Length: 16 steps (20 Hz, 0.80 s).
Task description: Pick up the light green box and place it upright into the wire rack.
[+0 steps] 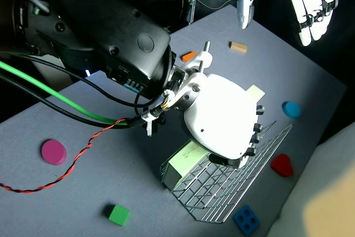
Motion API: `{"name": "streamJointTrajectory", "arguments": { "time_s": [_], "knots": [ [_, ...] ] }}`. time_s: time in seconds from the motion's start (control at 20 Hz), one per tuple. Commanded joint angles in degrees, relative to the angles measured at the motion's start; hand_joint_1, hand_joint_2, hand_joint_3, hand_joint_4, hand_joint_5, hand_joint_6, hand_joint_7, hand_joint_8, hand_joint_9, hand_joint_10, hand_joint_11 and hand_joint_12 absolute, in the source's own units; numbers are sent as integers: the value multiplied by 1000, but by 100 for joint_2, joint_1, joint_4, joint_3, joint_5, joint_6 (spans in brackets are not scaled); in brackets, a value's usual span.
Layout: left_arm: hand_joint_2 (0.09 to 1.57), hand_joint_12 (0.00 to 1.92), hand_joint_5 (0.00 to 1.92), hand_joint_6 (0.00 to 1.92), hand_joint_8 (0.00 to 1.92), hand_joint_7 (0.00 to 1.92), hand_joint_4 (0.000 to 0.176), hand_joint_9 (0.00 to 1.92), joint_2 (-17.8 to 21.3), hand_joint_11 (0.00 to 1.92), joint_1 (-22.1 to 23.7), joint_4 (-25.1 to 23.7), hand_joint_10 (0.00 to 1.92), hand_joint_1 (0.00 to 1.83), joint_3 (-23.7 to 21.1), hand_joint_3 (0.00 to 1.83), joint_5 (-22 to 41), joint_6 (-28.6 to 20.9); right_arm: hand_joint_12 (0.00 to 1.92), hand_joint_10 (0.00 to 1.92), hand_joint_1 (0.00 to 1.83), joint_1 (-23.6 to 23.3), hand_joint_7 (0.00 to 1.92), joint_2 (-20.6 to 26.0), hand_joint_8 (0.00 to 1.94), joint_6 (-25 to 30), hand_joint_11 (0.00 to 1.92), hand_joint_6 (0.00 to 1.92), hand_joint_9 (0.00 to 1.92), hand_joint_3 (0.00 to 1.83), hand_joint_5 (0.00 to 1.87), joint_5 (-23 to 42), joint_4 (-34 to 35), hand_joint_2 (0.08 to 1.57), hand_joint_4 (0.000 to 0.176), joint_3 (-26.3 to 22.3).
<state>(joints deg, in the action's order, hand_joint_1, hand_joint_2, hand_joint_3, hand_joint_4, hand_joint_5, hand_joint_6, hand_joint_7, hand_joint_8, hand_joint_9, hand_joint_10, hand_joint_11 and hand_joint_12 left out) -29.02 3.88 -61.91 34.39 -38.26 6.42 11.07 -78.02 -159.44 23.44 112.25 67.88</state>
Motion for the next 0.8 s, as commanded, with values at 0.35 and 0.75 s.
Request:
{"name": "streamJointTrajectory", "arguments": {
  "time_s": [0.35, 0.75],
  "knots": [
    [1136, 631, 170, 1, 2, 179, 0, 184, 31, 0, 69, -368, 4, 142, 19, 1, 222, 21, 1388, 1316, 1371, -72, 956, 2, 1019, 16, 818, 1009, 917, 0, 842, -198, -235, 1134, 0, -7],
    [1137, 633, 172, 1, 2, 180, 0, 183, 31, 0, 69, -368, 2, 142, 19, 1, 222, 786, 1147, 82, 1051, 0, 793, 2, 5, 69, 361, 16, 719, 0, 656, -200, -235, 1071, 0, -32]
  ]
}}
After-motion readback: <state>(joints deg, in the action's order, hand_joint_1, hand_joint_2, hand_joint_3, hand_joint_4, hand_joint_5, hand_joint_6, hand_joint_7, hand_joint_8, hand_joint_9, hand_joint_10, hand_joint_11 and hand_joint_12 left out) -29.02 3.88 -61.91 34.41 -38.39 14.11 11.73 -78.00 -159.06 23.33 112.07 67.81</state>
